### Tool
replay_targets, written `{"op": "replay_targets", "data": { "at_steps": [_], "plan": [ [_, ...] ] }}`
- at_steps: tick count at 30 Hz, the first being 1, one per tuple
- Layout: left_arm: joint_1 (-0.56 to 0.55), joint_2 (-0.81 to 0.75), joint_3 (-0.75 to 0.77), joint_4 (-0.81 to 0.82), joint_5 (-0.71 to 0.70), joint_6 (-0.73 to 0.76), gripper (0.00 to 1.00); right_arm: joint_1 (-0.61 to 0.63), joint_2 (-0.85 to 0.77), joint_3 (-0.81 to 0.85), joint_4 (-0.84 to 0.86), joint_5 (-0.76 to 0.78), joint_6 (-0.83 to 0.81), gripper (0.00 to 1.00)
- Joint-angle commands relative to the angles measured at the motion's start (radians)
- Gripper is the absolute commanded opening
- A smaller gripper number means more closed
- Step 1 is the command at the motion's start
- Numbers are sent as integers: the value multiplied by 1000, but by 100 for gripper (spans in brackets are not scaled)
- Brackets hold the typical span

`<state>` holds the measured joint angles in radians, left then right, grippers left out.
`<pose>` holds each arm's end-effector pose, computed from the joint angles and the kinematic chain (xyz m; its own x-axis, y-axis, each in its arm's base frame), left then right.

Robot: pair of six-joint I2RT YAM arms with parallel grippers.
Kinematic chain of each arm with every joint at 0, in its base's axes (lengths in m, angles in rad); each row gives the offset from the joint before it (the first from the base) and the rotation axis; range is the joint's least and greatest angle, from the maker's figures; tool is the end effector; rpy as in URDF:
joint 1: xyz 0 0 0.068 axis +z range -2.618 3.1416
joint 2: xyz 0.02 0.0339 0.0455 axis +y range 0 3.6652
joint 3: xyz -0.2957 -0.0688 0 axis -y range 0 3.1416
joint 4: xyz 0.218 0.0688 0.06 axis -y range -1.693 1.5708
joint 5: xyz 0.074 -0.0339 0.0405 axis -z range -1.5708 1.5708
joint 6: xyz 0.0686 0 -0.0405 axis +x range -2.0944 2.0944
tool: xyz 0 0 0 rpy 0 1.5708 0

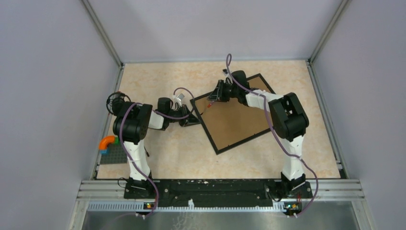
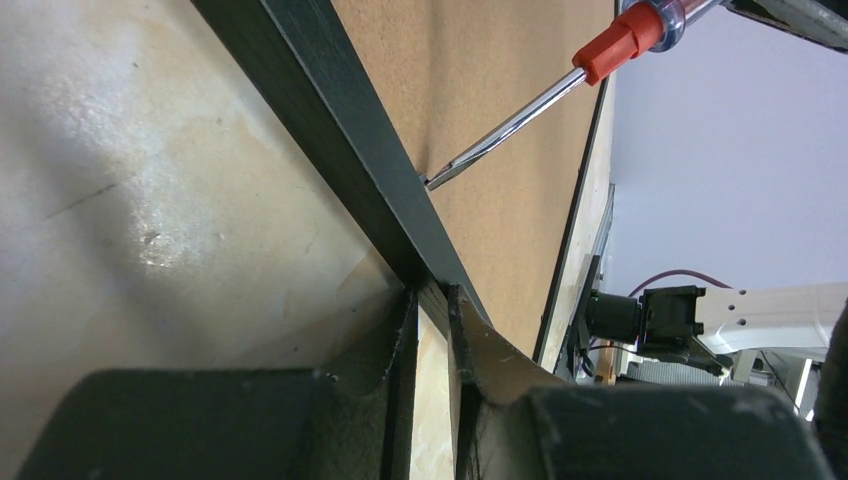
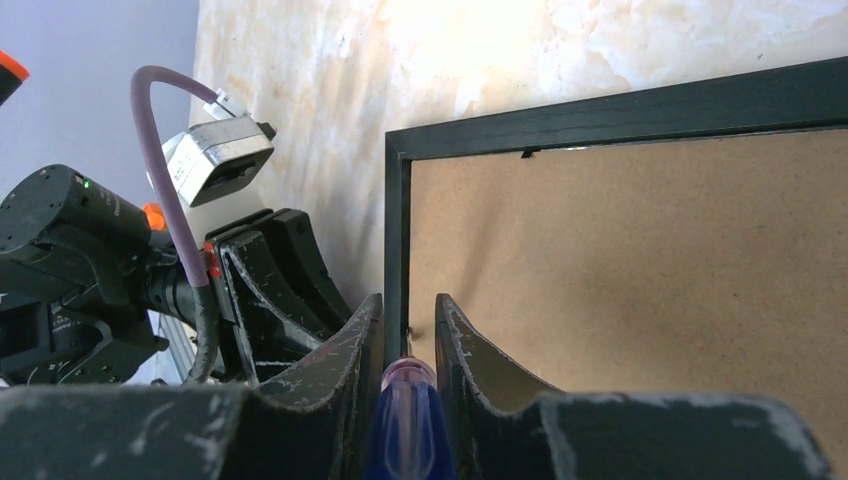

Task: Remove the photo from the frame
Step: Release the photo frame item from the photo frame.

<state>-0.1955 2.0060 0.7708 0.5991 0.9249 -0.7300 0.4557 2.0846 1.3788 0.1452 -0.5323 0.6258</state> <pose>0.3482 -0.1248 0.1271 -0.9324 -0.2245 -0.2831 0.1681 0.4240 -0.8899 0.4183 0.2438 0.2045 -0.8352 0.1527 -0.5284 -0.3405 0.6108 0.7148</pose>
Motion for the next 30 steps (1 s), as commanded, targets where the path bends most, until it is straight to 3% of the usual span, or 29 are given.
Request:
{"op": "replay_targets", "data": {
  "at_steps": [1, 30],
  "plan": [
    [-18, 79, -20, -110, -204, 100, 20, -34, 11, 14, 59, -10, -9, 0],
    [-18, 86, -12, -110, -193, 101, 19, -18, 120, -21, 104, -148, 103, 0]
  ]
}}
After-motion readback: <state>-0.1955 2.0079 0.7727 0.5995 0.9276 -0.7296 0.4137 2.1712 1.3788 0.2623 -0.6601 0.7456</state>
